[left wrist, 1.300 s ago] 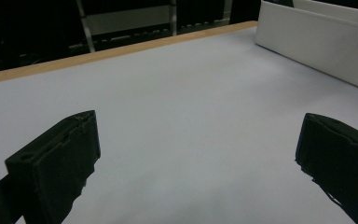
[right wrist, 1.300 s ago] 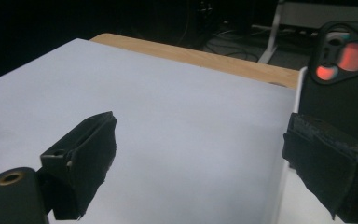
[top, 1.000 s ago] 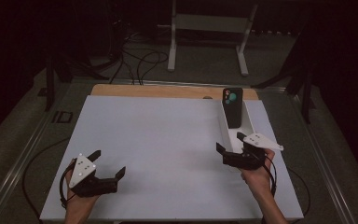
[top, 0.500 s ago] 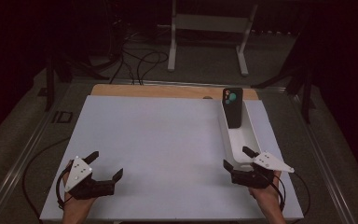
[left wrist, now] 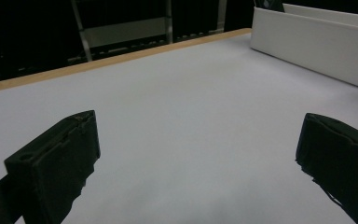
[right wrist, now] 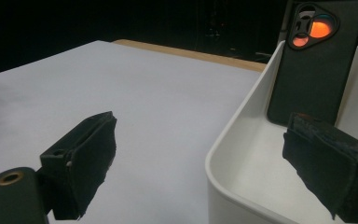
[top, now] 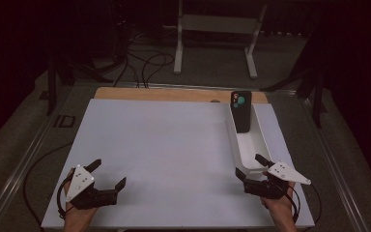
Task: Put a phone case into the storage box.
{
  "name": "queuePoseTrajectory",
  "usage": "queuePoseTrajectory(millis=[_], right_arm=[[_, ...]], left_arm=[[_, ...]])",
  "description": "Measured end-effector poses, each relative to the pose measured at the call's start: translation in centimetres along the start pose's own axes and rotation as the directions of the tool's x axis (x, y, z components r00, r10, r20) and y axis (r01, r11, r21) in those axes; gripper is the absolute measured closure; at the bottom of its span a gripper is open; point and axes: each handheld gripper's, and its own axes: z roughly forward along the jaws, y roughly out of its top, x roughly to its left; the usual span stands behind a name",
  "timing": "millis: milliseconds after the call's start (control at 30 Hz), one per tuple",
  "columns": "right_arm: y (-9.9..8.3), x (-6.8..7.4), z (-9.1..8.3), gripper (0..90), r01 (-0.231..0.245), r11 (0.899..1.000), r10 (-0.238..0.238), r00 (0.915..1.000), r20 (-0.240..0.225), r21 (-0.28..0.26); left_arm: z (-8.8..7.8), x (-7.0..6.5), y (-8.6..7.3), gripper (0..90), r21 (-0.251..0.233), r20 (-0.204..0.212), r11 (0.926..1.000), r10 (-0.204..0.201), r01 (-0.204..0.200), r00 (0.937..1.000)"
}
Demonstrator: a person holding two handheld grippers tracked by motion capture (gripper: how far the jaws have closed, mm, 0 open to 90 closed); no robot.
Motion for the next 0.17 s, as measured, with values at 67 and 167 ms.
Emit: queuePoseTrajectory(millis=[67, 167], right_arm=[[-0.07, -0.03, 0.07, 9.2, 0.0, 1.0, 0.0, 1.0, -0.002, 0.004], [-0.23, -0.05, 0.2, 9.2, -0.002, 1.0, 0.002, 1.0, -0.005, 0.01]], left_arm=[[0.04, 0.1, -0.08, 0.0, 0.003, -0.007, 1.0, -0.003, 0.003, 1.0], [0.07, 0.13, -0.11, 0.0, 0.004, -0.014, 1.0, -0.005, 0.005, 0.9999]])
